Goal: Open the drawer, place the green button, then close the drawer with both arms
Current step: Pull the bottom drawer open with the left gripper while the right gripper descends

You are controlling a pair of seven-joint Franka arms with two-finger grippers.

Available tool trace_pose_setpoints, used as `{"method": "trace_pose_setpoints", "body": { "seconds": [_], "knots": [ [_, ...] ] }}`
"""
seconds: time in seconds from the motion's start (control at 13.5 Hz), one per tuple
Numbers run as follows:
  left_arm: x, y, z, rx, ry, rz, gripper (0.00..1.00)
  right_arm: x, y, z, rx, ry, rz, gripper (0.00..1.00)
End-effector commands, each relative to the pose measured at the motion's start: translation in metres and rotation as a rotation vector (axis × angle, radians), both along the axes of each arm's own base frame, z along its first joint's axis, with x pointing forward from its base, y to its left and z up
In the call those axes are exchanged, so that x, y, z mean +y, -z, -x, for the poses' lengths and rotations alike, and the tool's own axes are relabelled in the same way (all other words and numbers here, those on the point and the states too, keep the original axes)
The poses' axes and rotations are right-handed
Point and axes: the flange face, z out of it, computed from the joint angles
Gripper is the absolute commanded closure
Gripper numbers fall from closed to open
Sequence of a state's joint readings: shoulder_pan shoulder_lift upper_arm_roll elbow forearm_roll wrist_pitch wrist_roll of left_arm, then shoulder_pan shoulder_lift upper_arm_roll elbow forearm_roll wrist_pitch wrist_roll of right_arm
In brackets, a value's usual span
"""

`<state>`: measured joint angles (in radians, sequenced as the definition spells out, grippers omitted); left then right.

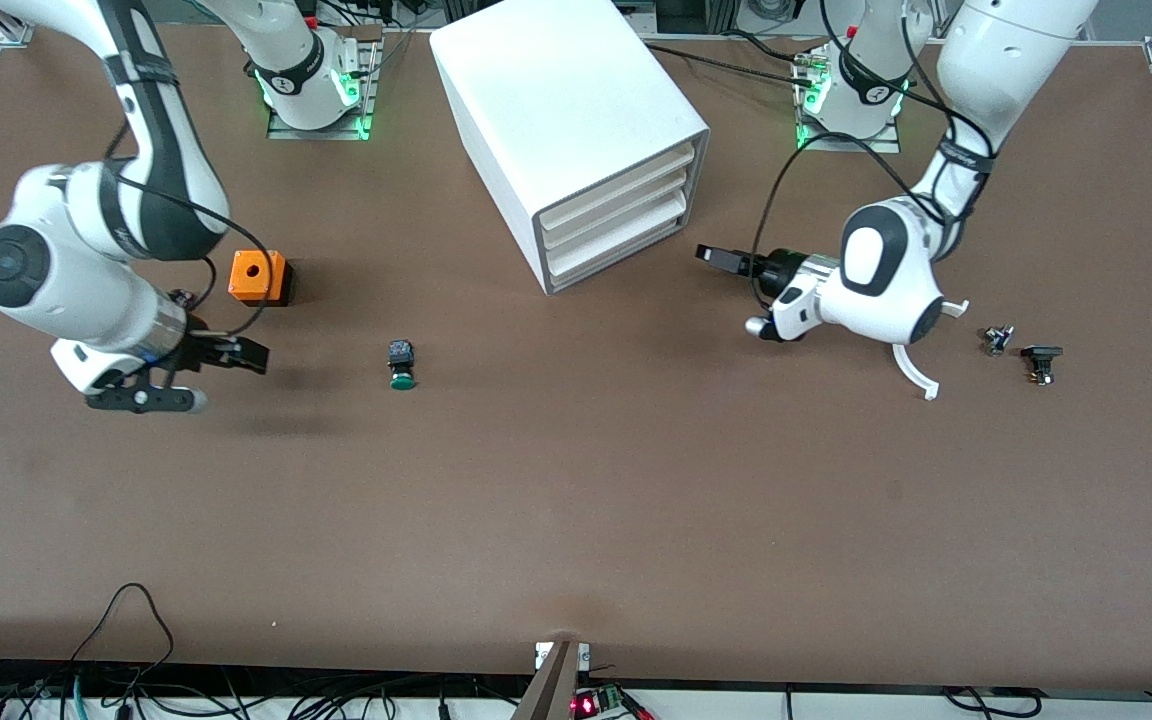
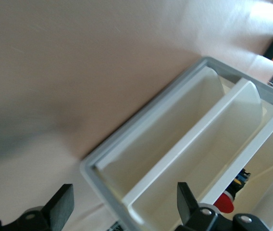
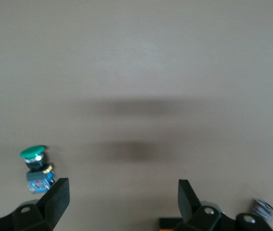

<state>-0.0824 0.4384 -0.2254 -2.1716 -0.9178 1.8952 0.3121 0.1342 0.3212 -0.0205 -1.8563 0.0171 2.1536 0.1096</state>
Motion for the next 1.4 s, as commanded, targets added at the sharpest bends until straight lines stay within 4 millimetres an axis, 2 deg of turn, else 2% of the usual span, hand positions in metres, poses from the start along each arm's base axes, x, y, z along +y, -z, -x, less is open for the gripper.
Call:
{"method": "trace_pose_setpoints", "body": {
  "seconds": [0.0, 0.3, 0.37, 0.44, 0.59, 0.66, 0.74, 0.89, 1.11, 1.18, 1.33],
  "knots": [
    [-0.032, 0.008, 0.021, 0.007, -0.005, 0.059, 0.08, 0.042, 0.020, -0.002, -0.012, -0.018, -0.048, 0.00],
    [-0.068, 0.017, 0.049, -0.019, -0.027, 0.037, 0.09, 0.093, 0.046, 0.005, 0.001, -0.105, -0.086, 0.00],
    [-0.071, 0.020, 0.052, -0.029, -0.024, 0.023, 0.15, 0.105, 0.054, 0.008, 0.005, -0.126, -0.091, 0.00],
    [-0.072, 0.023, 0.055, -0.034, -0.019, 0.016, 0.39, 0.118, 0.063, 0.012, 0.013, -0.155, -0.083, 0.00],
    [-0.070, 0.029, 0.060, -0.059, 0.001, 0.028, 0.93, 0.143, 0.080, 0.021, 0.030, -0.207, -0.080, 0.00],
    [-0.068, 0.030, 0.060, -0.063, 0.007, 0.030, 1.00, 0.156, 0.086, 0.026, 0.039, -0.230, -0.076, 0.00],
    [-0.068, 0.030, 0.061, -0.065, 0.011, 0.030, 1.00, 0.168, 0.092, 0.031, 0.045, -0.255, -0.071, 0.00],
    [-0.060, 0.029, 0.054, -0.090, 0.004, 0.010, 1.00, 0.174, 0.099, 0.036, 0.041, -0.297, -0.048, 0.00],
    [-0.010, 0.023, 0.010, -0.250, 0.064, -0.106, 1.00, 0.170, 0.112, 0.043, 0.054, -0.395, 0.000, 0.00],
    [0.010, 0.021, -0.005, -0.286, 0.064, -0.138, 1.00, 0.168, 0.114, 0.044, 0.060, -0.402, 0.005, 0.00],
    [0.037, 0.012, -0.034, -0.335, 0.036, -0.170, 1.00, 0.165, 0.123, 0.049, 0.035, -0.429, 0.016, 0.00]
  ]
}}
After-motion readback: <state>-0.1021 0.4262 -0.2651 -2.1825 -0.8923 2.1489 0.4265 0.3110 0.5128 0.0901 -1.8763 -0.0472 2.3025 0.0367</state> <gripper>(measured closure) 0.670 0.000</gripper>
